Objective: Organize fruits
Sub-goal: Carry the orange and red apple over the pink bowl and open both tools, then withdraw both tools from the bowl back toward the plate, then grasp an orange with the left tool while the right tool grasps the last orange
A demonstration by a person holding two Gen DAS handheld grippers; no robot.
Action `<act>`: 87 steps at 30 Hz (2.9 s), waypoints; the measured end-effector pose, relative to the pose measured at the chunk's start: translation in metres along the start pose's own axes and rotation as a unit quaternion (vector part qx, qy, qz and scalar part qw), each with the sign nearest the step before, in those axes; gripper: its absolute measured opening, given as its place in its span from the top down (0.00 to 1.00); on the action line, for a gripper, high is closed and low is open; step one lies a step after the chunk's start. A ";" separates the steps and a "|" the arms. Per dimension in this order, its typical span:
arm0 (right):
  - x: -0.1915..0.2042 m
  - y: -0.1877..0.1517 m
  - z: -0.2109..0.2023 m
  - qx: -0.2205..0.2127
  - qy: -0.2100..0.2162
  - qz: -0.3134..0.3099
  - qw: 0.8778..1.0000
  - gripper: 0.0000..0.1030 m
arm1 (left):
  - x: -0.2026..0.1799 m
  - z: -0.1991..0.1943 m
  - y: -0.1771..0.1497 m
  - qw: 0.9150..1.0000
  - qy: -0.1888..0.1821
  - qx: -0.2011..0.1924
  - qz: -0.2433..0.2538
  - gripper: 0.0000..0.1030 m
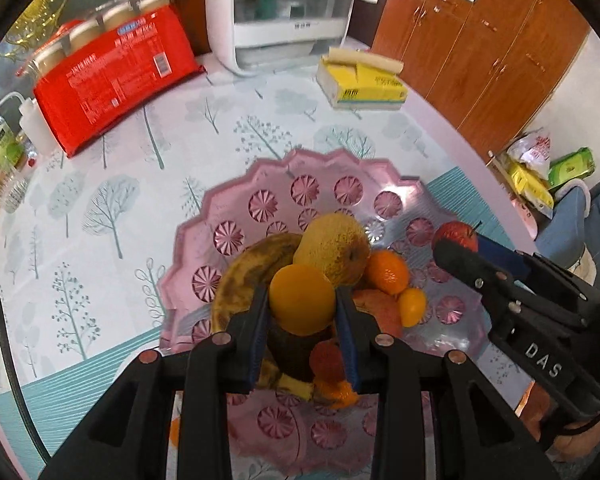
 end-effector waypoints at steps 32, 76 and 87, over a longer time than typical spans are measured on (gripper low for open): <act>0.007 -0.007 0.034 0.039 -0.015 -0.014 0.999 0.59 | 0.024 0.005 0.003 0.999 0.017 -0.018 -0.027 0.34; 0.122 -0.053 -0.078 -0.006 -0.023 -0.031 0.999 0.59 | 0.129 -0.175 -0.066 0.992 0.066 -0.105 -0.017 0.26; 0.186 -0.057 -0.093 -0.031 -0.014 -0.041 0.999 0.59 | 0.176 -0.244 -0.043 0.979 0.120 -0.141 0.089 0.22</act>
Point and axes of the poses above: each gripper's, at about its wrist camera, not at the fingertips, and z roughly the way its jaws point, x to its left, y to its top, the point moved 8 cm from there along z, roughly the way its jaws point, and after that the axes turned 1 degree about x, right-handed, at the moved point
